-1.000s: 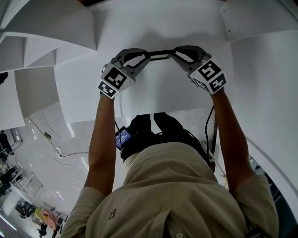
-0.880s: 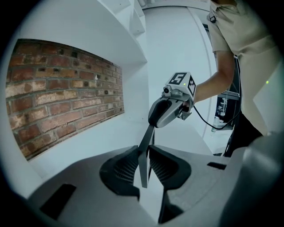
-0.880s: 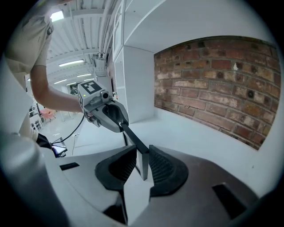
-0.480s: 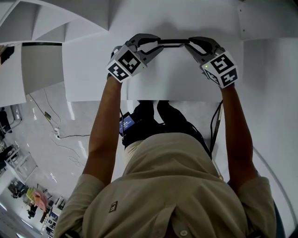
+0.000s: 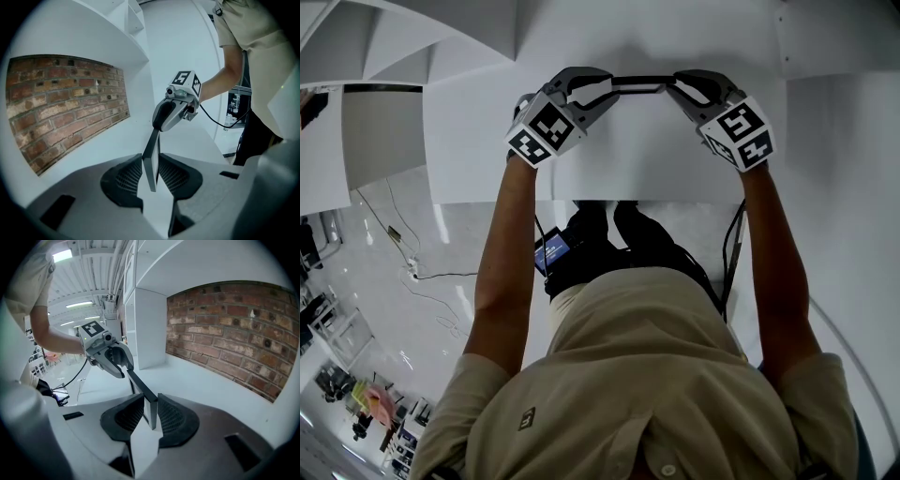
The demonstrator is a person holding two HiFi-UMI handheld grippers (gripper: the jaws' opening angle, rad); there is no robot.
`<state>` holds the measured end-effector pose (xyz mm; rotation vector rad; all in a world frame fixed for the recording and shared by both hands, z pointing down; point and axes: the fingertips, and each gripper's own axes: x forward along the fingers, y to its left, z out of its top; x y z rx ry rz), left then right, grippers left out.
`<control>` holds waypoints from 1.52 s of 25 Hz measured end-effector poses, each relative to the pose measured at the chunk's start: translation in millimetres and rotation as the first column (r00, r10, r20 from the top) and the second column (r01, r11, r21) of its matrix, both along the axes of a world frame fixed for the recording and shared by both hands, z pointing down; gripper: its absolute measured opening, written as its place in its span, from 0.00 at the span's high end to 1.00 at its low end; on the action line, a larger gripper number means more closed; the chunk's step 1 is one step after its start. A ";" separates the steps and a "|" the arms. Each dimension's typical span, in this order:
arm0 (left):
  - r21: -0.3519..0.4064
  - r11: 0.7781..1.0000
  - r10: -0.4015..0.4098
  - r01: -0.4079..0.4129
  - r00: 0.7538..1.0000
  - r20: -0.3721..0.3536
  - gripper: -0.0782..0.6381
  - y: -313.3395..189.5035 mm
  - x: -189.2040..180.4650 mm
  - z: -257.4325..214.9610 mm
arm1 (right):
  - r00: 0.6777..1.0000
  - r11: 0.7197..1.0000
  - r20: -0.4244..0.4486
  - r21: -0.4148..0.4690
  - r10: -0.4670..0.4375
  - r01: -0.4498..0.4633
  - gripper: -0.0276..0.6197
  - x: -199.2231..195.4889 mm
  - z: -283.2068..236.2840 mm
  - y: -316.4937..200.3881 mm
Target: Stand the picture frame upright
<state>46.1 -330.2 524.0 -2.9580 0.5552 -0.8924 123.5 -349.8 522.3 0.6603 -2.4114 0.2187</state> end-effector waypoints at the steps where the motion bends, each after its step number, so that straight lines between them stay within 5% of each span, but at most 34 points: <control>1: 0.001 1.000 0.000 0.000 1.000 0.002 0.76 0.9 -3.8 1.5 | 1.000 1.000 -0.001 -0.002 -0.003 0.003 0.82 -3.5 2.0 0.5; 22: 0.036 0.999 -0.033 0.031 0.999 0.029 0.76 3.4 -20.6 -22.2 | 1.000 1.000 -0.017 0.004 -0.014 0.014 0.79 -4.2 -2.1 1.4; 38: 0.128 0.983 -0.135 0.130 0.990 0.031 0.76 27.3 -43.6 -101.9 | 0.998 0.997 0.070 0.078 -0.010 0.004 0.77 4.7 -44.3 6.2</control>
